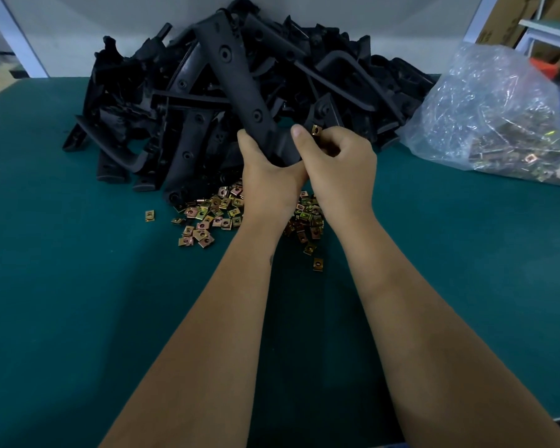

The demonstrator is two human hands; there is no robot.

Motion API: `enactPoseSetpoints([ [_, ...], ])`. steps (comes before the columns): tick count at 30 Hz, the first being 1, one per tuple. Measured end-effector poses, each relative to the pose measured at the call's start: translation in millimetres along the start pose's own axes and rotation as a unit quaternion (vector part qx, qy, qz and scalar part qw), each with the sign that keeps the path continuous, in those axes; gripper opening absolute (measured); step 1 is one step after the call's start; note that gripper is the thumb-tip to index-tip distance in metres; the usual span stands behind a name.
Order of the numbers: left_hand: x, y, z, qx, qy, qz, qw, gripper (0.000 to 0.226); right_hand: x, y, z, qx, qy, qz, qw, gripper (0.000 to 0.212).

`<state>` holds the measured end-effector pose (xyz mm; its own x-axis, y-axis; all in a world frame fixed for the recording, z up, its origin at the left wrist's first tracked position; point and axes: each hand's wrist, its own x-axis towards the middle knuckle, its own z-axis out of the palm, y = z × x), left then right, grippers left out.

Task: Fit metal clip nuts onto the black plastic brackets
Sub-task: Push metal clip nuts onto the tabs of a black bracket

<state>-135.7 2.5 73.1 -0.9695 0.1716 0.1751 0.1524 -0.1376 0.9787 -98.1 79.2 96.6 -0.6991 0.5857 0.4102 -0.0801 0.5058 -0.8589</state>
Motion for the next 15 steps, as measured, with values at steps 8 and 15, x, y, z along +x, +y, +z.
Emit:
enactPoseSetpoints([
  [8,-0.7,0.2,2.4,0.011,-0.01,-0.013,1.0,0.106,-0.8,3.0,0.0,-0.024,0.038,-0.062,0.997,0.049],
  [15,2.8,0.0,-3.0,0.002,0.006,-0.022,1.0,0.064,-2.7,2.9,0.8,0.04,-0.027,-0.049,0.998,0.021],
])
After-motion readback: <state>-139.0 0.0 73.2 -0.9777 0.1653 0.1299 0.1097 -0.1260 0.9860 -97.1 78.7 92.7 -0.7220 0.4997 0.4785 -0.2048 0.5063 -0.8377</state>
